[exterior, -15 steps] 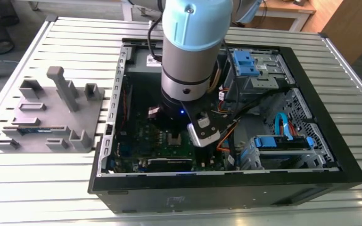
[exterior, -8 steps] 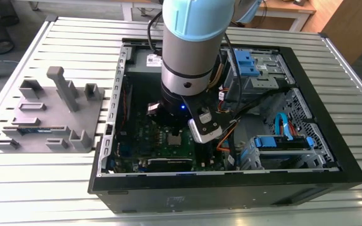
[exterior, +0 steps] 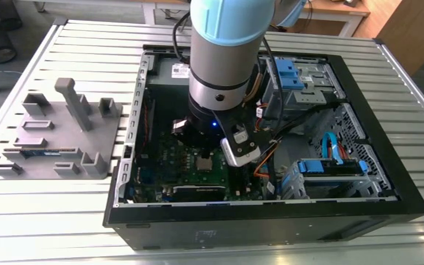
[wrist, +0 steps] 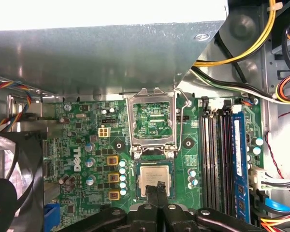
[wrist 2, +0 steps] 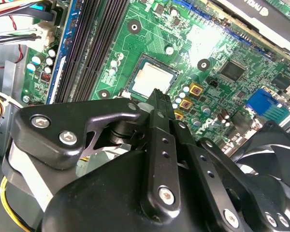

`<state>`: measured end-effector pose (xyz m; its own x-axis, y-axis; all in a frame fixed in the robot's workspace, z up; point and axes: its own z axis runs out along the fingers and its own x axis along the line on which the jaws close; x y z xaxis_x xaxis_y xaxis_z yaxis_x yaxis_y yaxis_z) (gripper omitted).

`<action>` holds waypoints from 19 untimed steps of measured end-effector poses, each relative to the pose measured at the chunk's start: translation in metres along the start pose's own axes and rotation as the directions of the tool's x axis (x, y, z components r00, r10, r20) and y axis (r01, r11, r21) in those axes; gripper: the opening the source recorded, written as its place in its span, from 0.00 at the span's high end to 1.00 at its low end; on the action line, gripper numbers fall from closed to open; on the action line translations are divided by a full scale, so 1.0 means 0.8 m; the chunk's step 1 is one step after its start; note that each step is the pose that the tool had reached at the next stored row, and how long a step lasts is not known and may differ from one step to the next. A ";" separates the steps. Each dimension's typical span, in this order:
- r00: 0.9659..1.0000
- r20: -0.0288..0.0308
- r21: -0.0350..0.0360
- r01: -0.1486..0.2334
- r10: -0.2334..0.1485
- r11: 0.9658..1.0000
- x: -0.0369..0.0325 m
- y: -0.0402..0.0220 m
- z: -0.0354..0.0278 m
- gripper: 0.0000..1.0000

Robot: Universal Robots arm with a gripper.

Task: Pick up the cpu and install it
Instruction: 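Close the cpu cover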

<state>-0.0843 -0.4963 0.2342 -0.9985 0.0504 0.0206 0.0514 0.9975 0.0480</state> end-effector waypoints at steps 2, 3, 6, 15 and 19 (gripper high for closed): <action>1.000 0.000 0.000 0.000 0.000 1.000 0.0000 0.0000 0.0000 0.89; 1.000 0.000 0.000 0.000 0.000 1.000 0.0000 0.0001 0.0000 0.89; 1.000 0.000 0.000 0.000 0.000 1.000 0.0000 0.0001 0.0000 0.89; 1.000 0.000 0.000 0.007 -0.007 1.000 -0.0001 0.0003 0.0001 0.89; 1.000 -0.001 0.001 0.025 -0.025 1.000 -0.0005 0.0015 0.0001 0.89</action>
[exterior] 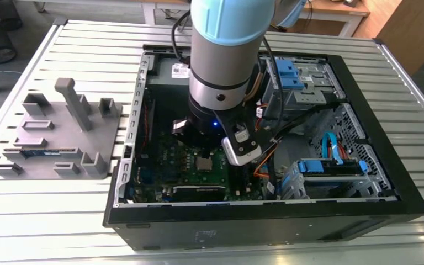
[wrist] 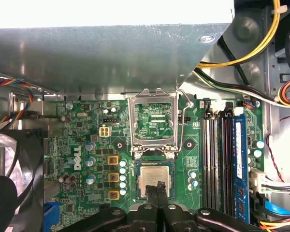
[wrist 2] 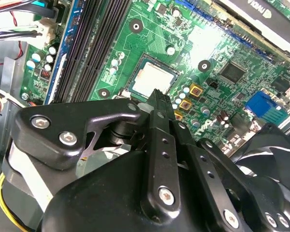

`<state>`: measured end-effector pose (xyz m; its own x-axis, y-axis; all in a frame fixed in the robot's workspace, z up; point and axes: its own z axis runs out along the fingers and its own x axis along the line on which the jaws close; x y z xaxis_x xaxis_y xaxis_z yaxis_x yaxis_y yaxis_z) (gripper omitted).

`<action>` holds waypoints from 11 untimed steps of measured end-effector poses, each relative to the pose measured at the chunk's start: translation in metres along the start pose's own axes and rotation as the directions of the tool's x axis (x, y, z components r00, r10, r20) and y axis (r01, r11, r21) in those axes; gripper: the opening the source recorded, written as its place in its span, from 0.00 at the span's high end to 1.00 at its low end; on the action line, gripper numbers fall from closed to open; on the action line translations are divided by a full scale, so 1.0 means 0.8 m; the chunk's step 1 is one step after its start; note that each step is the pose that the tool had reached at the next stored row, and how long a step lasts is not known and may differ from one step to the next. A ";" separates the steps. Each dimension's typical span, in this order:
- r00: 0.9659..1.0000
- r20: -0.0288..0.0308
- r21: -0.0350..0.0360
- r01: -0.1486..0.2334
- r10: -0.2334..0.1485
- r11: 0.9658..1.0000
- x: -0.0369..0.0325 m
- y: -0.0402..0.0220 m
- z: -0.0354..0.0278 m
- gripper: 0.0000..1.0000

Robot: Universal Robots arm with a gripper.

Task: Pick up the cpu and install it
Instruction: 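Close the cpu cover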

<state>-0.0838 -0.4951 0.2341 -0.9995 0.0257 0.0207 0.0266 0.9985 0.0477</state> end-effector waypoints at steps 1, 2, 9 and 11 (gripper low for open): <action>1.000 0.000 0.000 0.001 -0.001 1.000 -0.0001 0.0011 0.0002 0.89; 1.000 0.000 0.000 0.001 -0.001 1.000 -0.0002 0.0025 0.0004 0.89; 1.000 0.000 0.000 0.003 -0.003 1.000 -0.0069 0.0126 0.0012 0.89; 1.000 0.000 0.000 0.004 -0.004 1.000 -0.0107 0.0144 0.0014 0.89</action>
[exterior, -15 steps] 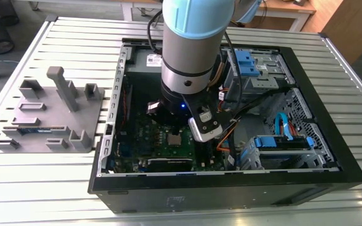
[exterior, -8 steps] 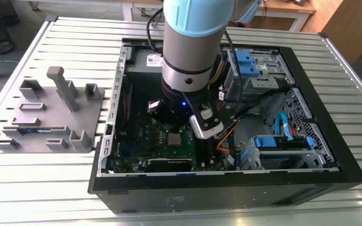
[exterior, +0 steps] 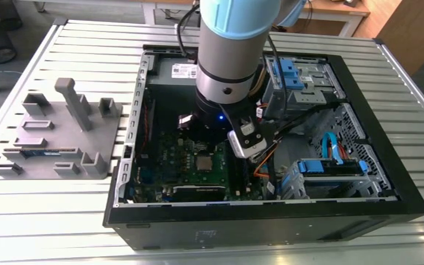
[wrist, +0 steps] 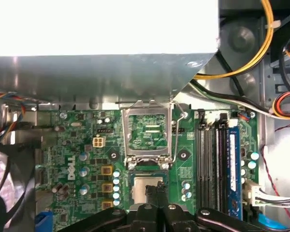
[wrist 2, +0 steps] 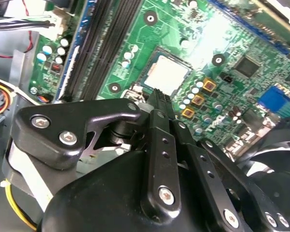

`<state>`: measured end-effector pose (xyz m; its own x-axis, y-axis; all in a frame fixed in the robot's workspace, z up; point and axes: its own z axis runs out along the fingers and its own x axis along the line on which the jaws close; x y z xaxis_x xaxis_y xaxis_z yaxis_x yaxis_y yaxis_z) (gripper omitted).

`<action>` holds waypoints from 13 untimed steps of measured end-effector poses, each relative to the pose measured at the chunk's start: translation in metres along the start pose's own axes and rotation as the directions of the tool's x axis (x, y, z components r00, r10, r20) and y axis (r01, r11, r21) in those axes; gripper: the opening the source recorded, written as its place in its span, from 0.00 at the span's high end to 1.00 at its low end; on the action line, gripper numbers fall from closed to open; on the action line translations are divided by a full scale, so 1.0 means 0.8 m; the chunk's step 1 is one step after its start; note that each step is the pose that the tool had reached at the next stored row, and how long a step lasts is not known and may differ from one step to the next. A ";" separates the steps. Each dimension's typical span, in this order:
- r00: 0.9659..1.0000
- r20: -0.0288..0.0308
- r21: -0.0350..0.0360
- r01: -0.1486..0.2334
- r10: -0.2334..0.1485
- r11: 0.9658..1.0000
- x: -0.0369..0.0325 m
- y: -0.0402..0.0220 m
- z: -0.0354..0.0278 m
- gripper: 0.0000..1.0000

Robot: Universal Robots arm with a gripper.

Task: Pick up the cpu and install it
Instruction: 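Close the cpu cover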

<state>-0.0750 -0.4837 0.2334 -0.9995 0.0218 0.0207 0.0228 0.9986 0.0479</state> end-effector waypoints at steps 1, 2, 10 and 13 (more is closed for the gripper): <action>1.000 0.000 0.000 0.000 0.000 1.000 -0.0020 0.0010 0.0001 0.89; 1.000 0.000 0.000 0.001 -0.001 1.000 -0.0042 0.0020 0.0003 0.89; 1.000 0.000 0.000 0.002 -0.002 1.000 -0.0185 0.0137 0.0017 0.89; 1.000 0.000 0.000 0.003 -0.003 1.000 -0.0249 0.0183 0.0026 0.89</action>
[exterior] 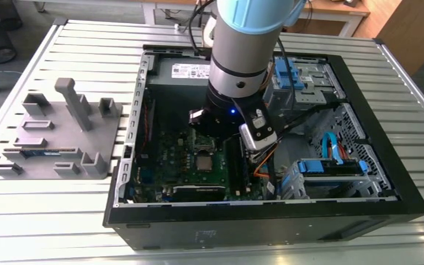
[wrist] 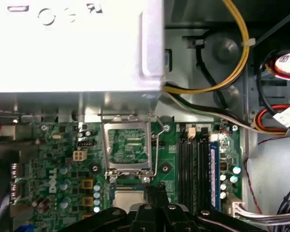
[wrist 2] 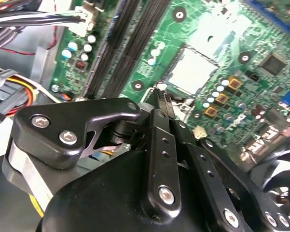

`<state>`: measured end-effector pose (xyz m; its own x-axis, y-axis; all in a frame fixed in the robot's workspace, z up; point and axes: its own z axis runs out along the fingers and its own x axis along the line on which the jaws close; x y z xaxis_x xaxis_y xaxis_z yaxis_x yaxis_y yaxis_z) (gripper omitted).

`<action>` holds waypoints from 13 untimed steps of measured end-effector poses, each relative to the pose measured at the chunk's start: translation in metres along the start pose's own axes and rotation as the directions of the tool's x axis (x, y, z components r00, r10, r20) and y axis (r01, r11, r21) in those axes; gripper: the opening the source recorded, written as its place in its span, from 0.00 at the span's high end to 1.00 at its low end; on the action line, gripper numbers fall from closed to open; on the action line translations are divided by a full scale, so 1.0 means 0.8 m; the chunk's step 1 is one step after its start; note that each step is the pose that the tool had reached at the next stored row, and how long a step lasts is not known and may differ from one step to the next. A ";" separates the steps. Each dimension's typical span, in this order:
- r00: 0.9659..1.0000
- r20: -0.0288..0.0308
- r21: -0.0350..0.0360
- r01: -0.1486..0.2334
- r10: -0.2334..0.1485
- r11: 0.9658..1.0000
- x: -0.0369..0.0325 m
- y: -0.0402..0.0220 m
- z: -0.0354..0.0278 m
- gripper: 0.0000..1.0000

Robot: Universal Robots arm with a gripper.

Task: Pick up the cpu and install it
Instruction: 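Close the cpu cover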

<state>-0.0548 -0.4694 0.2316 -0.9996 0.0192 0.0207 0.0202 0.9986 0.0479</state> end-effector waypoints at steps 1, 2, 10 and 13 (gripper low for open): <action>1.000 0.000 0.000 0.000 0.000 1.000 -0.0025 0.0014 0.0004 0.89; 1.000 0.000 0.000 0.000 0.000 1.000 -0.0050 0.0028 0.0007 0.89; 1.000 0.000 0.000 0.001 -0.001 1.000 -0.0195 0.0193 0.0042 0.89; 1.000 0.000 0.000 0.001 -0.001 1.000 -0.0215 0.0274 0.0058 0.89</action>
<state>-0.0373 -0.4477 0.2276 -0.9996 0.0179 0.0206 0.0189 0.9987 0.0480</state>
